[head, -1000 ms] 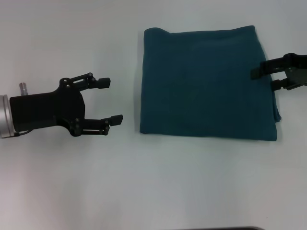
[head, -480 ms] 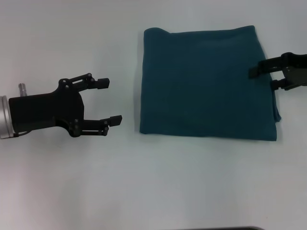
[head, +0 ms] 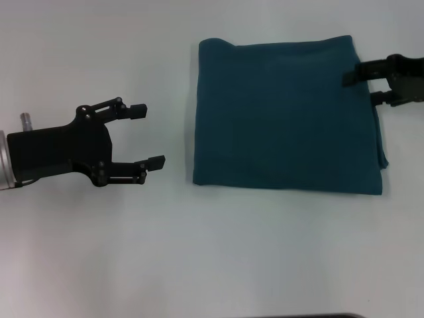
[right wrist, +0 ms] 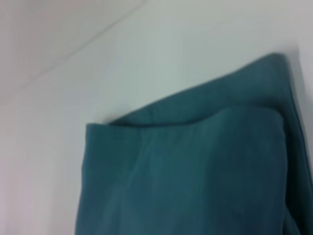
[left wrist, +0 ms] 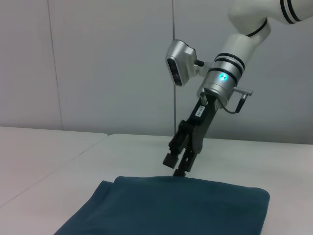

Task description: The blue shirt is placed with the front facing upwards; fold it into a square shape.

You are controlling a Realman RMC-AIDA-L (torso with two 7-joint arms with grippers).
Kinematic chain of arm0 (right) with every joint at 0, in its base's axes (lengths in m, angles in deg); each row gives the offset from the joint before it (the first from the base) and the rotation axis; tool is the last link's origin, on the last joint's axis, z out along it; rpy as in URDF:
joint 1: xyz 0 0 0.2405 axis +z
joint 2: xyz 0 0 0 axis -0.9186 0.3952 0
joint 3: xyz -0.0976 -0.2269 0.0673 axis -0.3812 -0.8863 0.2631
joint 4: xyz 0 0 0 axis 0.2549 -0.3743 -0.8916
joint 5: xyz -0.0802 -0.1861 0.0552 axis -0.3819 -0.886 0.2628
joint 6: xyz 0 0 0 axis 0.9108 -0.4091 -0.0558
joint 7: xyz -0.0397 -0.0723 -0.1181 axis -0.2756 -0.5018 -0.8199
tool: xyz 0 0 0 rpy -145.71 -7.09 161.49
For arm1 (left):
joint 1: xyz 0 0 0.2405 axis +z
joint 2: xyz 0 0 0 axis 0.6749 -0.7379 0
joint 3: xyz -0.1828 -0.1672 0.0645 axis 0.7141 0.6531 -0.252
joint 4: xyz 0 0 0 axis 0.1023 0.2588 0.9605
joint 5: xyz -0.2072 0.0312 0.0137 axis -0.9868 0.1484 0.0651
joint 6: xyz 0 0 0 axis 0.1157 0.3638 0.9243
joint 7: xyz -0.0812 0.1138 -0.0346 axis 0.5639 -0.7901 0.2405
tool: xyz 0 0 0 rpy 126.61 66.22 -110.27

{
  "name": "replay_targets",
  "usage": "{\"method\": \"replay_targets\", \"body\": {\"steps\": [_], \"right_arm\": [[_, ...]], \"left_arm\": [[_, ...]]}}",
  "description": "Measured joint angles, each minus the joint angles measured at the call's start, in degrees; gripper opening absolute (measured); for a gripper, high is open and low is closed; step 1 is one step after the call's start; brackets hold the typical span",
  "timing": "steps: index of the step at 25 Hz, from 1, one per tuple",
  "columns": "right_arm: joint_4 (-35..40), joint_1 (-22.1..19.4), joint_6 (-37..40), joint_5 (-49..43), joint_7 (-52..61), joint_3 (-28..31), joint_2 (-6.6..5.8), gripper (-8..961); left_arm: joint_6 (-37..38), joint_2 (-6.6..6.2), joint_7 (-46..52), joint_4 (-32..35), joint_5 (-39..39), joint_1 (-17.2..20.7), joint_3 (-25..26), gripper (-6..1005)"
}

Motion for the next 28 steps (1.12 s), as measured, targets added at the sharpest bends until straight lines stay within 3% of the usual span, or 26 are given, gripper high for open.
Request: {"method": "replay_targets", "body": {"steps": [17, 28], "right_arm": [[-3.55, 0.94, -6.35, 0.81, 0.91, 0.13, -0.08, 916], [-3.47, 0.98, -6.54, 1.72, 0.77, 0.89, -0.05, 899]], "left_arm": [[0.07, 0.09, -0.07, -0.11, 0.00, 0.00, 0.04, 903], [0.70, 0.02, -0.07, -0.18, 0.00, 0.09, 0.78, 903]]}}
